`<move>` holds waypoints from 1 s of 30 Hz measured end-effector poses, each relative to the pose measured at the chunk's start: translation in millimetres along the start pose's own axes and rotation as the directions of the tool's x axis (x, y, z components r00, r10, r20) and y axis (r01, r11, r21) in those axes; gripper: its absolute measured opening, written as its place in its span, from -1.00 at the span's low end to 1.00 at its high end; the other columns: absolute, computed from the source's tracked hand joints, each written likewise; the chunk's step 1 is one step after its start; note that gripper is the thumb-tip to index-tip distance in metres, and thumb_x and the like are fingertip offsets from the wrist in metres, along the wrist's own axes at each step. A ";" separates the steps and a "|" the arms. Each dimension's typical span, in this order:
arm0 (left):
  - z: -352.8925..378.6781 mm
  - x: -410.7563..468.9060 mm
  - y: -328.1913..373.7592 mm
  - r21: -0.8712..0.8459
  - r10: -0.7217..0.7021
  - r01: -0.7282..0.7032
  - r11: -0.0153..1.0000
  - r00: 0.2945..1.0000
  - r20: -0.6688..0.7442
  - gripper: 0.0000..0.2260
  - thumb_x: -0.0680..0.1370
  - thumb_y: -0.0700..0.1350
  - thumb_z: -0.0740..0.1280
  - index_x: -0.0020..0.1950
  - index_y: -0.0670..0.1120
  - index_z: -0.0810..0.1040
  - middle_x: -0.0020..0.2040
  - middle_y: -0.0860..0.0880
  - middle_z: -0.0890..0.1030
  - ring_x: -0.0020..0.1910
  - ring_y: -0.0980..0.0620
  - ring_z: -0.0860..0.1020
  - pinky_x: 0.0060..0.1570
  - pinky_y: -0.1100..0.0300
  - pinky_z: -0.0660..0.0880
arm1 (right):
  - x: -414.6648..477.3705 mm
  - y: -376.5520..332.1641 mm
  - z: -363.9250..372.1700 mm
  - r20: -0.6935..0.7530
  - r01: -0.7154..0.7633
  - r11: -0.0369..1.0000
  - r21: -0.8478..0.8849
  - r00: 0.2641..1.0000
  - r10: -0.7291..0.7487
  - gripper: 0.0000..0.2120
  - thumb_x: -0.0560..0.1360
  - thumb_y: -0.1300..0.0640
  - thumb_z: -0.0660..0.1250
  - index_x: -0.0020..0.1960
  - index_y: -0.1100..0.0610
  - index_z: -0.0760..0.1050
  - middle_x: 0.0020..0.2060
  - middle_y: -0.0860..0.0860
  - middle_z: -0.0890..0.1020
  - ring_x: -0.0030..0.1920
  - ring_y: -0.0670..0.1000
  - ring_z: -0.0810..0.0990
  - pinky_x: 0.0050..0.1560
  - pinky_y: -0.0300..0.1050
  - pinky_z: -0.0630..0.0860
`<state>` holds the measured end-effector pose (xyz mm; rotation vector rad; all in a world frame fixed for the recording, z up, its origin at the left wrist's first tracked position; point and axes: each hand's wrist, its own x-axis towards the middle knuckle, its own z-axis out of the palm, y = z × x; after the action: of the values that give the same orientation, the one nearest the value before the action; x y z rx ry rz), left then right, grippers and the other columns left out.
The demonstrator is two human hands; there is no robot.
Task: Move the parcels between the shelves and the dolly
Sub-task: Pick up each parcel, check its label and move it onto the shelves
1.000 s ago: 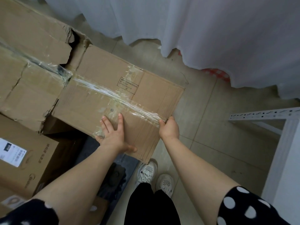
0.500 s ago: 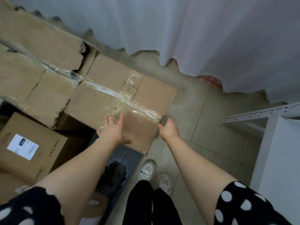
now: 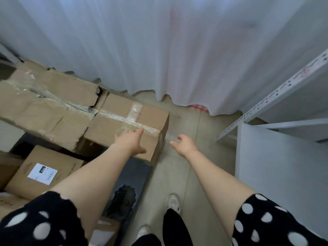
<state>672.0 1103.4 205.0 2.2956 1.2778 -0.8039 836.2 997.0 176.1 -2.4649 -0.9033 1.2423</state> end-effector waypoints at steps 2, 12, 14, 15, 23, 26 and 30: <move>-2.3 -24.4 7.7 0.052 0.060 -0.058 0.997 0.998 -0.027 -0.20 0.48 0.17 0.37 0.57 0.09 -0.03 0.52 -0.03 0.22 0.47 -0.12 0.21 0.40 -0.23 0.14 | -29.2 5.8 -4.2 -0.026 0.000 1.000 0.002 1.000 0.000 -0.37 0.51 -0.11 0.33 0.46 0.17 0.27 0.41 0.12 0.39 0.40 0.13 0.36 0.37 -0.06 0.32; 47.3 -169.5 18.5 0.165 0.318 -0.319 0.933 0.948 0.030 -0.15 0.47 0.14 0.40 0.57 0.12 -0.09 0.51 -0.08 0.22 0.47 -0.15 0.19 0.43 -0.25 0.09 | -215.8 46.9 36.6 -0.133 -0.020 0.985 -0.170 0.991 -0.003 -0.14 0.37 -0.14 0.48 0.49 0.17 0.17 0.44 0.12 0.30 0.44 0.14 0.27 0.41 0.01 0.28; 57.4 -194.5 21.1 0.165 0.352 -0.351 0.922 0.936 0.028 -0.15 0.47 0.12 0.40 0.57 0.09 -0.09 0.49 -0.10 0.23 0.45 -0.16 0.25 0.42 -0.19 0.19 | -248.5 56.1 48.1 -0.126 -0.020 0.985 -0.171 0.992 -0.002 -0.11 0.38 -0.09 0.49 0.52 0.18 0.11 0.48 0.11 0.23 0.47 0.13 0.21 0.43 0.00 0.25; 62.5 -206.8 23.1 0.165 0.367 -0.365 0.916 0.930 0.019 -0.14 0.47 0.12 0.41 0.57 0.09 -0.09 0.48 -0.11 0.25 0.42 -0.16 0.28 0.39 -0.14 0.26 | -263.4 61.6 53.1 -0.126 -0.019 0.986 -0.164 0.992 -0.002 -0.10 0.38 -0.08 0.49 0.53 0.18 0.08 0.50 0.11 0.19 0.48 0.12 0.19 0.44 0.00 0.24; 126.2 -313.7 29.3 0.171 0.408 -0.397 0.902 0.913 -0.029 -0.13 0.47 0.10 0.42 0.58 0.03 -0.09 0.43 -0.09 0.31 0.35 -0.13 0.37 0.28 -0.04 0.42 | -374.3 115.4 98.8 -0.172 -0.010 0.989 -0.145 0.985 -0.015 -0.07 0.35 -0.08 0.52 0.52 0.19 0.10 0.49 0.11 0.22 0.47 0.12 0.23 0.42 -0.01 0.26; 165.8 -358.3 28.8 0.192 0.399 -0.389 0.901 0.917 -0.016 -0.12 0.46 0.12 0.42 0.58 0.02 -0.08 0.45 -0.10 0.28 0.39 -0.14 0.33 0.32 -0.04 0.38 | -419.8 139.2 126.3 -0.187 -0.002 0.992 -0.126 0.982 -0.021 -0.09 0.35 -0.08 0.52 0.50 0.21 0.12 0.47 0.13 0.25 0.46 0.12 0.24 0.41 -0.05 0.25; 217.6 -416.5 25.4 0.229 0.403 -0.399 0.888 0.915 0.029 -0.12 0.45 0.11 0.44 0.57 0.00 -0.07 0.45 -0.11 0.30 0.38 -0.14 0.34 0.32 -0.05 0.36 | -479.5 169.0 165.4 -0.177 -0.052 0.996 -0.069 0.983 0.039 -0.11 0.36 -0.10 0.50 0.49 0.22 0.14 0.45 0.13 0.27 0.43 0.12 0.29 0.37 -0.03 0.30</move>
<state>455.8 699.3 311.6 2.6304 0.6973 -0.8134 561.6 556.8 305.2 -2.6172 -0.8646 1.0016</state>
